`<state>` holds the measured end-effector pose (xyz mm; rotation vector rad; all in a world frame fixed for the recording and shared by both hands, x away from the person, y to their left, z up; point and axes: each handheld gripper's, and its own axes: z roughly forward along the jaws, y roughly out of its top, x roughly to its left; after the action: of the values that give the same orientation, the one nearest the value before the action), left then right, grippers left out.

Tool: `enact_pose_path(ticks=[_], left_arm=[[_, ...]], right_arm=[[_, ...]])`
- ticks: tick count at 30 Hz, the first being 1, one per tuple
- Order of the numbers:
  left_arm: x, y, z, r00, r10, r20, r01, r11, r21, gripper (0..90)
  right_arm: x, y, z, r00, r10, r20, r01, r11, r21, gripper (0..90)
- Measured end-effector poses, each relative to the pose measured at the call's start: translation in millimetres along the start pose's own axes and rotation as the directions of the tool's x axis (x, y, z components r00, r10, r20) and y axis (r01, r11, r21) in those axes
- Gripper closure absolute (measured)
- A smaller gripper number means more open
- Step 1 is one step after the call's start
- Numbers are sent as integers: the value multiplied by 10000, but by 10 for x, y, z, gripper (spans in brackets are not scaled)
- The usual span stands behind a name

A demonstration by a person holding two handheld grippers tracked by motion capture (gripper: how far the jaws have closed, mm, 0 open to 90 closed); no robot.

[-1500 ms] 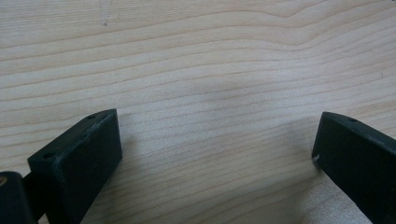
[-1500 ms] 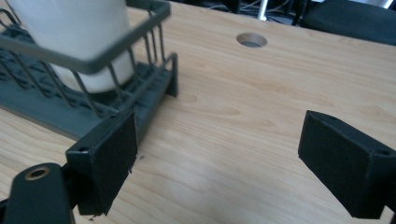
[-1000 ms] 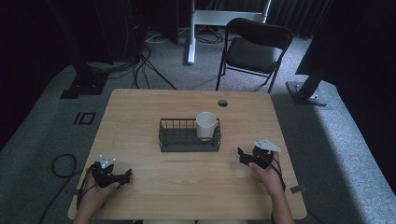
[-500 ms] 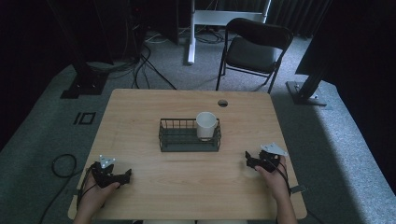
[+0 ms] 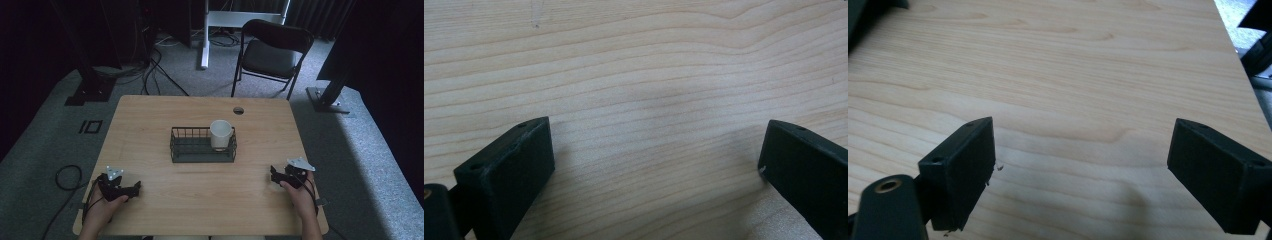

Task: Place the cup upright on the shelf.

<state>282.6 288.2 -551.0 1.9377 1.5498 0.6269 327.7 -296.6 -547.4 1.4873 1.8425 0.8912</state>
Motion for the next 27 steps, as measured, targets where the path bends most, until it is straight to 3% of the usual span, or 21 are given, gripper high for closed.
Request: enact_pose_path(ticks=[6,14,19,27], left_arm=[[0,0,0,10000,1,1,-1,10000,0,18],[0,0,0,10000,-1,1,1,10000,0,18],[0,0,0,10000,1,0,-1,10000,0,18],[0,0,0,10000,2,0,-2,10000,0,18]], right_arm=[[-34,-31,-7,9993,202,304,-208,9996,198,117],[-88,-73,-4,9966,474,670,-544,9927,1078,114],[-118,-85,-8,9970,762,114,-771,9887,1282,107],[-111,-87,-8,9986,471,-253,-434,9907,1289,105]])
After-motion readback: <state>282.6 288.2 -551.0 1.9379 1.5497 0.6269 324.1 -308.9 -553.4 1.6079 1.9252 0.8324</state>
